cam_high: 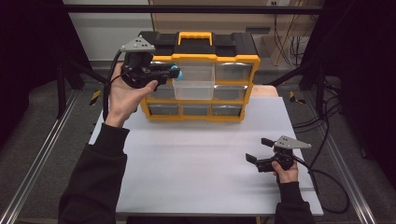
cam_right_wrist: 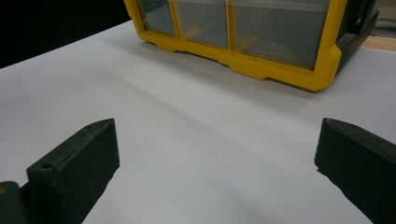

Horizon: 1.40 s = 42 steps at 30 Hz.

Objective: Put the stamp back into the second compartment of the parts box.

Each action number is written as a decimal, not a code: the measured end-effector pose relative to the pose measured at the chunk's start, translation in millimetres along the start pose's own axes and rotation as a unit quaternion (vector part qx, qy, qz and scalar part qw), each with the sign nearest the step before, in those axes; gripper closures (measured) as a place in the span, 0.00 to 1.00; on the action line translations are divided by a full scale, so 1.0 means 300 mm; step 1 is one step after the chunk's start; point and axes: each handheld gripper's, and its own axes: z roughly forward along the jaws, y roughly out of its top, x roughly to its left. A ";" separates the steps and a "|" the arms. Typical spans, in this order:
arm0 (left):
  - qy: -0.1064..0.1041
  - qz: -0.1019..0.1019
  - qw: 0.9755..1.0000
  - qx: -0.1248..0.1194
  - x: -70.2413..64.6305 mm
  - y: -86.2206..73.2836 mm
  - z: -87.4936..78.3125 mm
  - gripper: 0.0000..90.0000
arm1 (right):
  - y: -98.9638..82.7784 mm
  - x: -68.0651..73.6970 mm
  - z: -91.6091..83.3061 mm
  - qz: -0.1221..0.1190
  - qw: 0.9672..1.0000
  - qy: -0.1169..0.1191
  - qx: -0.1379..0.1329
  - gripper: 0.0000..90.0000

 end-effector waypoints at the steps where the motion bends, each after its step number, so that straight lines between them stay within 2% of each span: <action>1: 0.002 0.000 1.000 0.001 0.003 0.002 0.007 0.80 | 0.000 0.001 0.000 0.001 1.000 0.000 0.001 0.00; 12: 0.004 0.003 1.000 0.009 0.011 0.021 0.079 0.80 | -0.001 0.000 0.000 -0.001 1.000 -0.002 0.001 0.01; 19: 0.006 -0.005 1.000 0.015 0.032 0.015 0.120 0.80 | 0.000 -0.001 -0.003 -0.001 1.000 -0.001 -0.001 0.00; 27: 0.015 -0.004 1.000 0.025 0.044 0.005 0.164 0.80 | 0.000 -0.002 -0.004 0.000 1.000 -0.001 -0.001 0.00; 42: 0.019 -0.003 0.999 0.047 0.059 -0.031 0.200 0.80 | -0.003 -0.005 -0.005 0.002 1.000 0.000 -0.001 0.01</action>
